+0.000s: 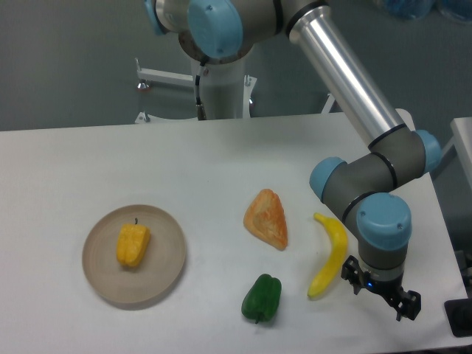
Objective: Pick up the yellow pepper from the plate
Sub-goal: 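Move the open gripper over the yellow pepper on the plate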
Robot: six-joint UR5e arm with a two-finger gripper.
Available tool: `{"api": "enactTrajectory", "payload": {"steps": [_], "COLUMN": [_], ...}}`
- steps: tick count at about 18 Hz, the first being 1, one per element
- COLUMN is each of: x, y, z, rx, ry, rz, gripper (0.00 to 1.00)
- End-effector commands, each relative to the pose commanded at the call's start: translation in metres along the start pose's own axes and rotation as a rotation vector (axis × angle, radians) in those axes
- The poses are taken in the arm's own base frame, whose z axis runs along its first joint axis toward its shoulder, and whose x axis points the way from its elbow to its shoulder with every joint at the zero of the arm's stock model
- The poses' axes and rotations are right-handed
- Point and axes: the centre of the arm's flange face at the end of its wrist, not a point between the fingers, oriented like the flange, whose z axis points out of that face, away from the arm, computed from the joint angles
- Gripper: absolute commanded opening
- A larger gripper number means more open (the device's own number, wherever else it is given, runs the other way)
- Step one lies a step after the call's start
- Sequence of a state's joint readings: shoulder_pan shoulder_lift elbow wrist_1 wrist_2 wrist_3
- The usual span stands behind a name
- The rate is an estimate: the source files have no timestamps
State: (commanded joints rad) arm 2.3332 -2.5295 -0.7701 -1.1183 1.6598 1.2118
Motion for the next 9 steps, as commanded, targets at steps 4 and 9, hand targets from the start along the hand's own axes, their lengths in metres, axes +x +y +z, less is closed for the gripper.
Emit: {"api": "enactTrajectory", "payload": {"steps": [4, 9], "x": [0.003, 0.003], "y": [-0.003, -0.004], "z": [-0.001, -0.019], "rx": [0.000, 0.003], "ry": [0.003, -0.011], "rz": [0.003, 0.005], "gripper": [1.00, 1.00]}}
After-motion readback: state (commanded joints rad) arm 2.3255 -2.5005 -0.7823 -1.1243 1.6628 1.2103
